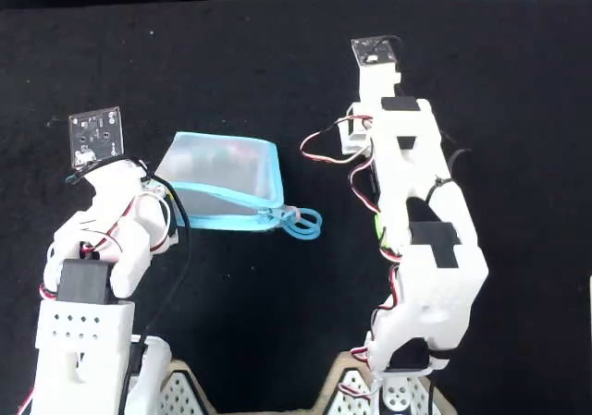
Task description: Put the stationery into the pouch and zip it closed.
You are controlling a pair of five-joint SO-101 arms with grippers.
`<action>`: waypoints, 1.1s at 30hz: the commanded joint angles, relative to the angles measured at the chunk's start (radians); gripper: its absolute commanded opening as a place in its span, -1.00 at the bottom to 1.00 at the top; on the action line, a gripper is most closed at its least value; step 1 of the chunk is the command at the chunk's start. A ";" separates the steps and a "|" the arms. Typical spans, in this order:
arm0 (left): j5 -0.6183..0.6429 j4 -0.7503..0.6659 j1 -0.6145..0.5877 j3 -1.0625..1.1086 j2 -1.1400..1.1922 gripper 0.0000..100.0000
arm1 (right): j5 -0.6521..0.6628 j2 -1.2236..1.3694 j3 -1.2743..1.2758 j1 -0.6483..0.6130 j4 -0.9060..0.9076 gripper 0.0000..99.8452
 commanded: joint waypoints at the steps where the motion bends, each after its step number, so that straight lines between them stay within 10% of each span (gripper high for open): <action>1: 0.014 -0.025 -0.008 -0.021 -0.015 -0.94 | -0.002 -0.016 -0.065 0.025 0.005 -0.79; 33: 0.014 -0.025 -0.005 -0.019 -0.015 -0.94 | 0.002 0.288 -0.424 0.044 0.288 -0.98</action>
